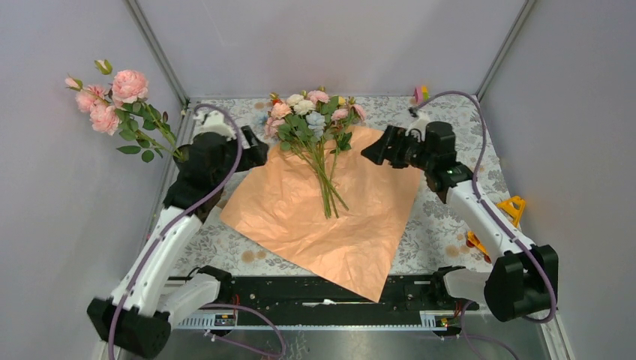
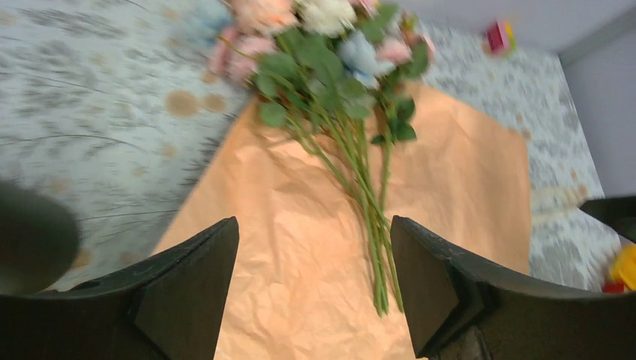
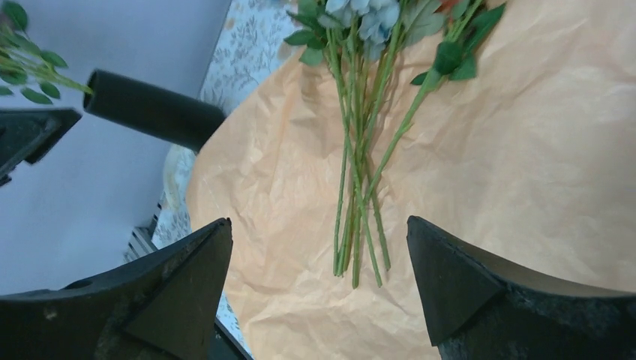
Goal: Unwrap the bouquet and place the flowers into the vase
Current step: Insert the fake flower into the vase.
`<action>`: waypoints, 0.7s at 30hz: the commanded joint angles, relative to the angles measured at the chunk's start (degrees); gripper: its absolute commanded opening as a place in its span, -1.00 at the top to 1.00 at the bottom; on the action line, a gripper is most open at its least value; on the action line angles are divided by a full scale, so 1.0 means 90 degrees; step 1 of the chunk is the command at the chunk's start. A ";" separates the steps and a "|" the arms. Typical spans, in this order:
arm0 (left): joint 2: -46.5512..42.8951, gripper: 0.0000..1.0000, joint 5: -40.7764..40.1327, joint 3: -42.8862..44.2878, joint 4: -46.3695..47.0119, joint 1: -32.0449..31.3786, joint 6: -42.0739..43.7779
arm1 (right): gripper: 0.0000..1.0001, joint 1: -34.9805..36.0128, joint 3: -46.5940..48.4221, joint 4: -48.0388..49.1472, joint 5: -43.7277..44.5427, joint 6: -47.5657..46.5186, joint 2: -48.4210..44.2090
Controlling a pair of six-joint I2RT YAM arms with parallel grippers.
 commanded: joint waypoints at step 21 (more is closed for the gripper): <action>0.1799 -0.61 0.3256 0.0215 0.1240 -0.0111 0.1108 | -0.26 0.2239 0.1228 -0.0830 0.1390 -0.1344 0.3399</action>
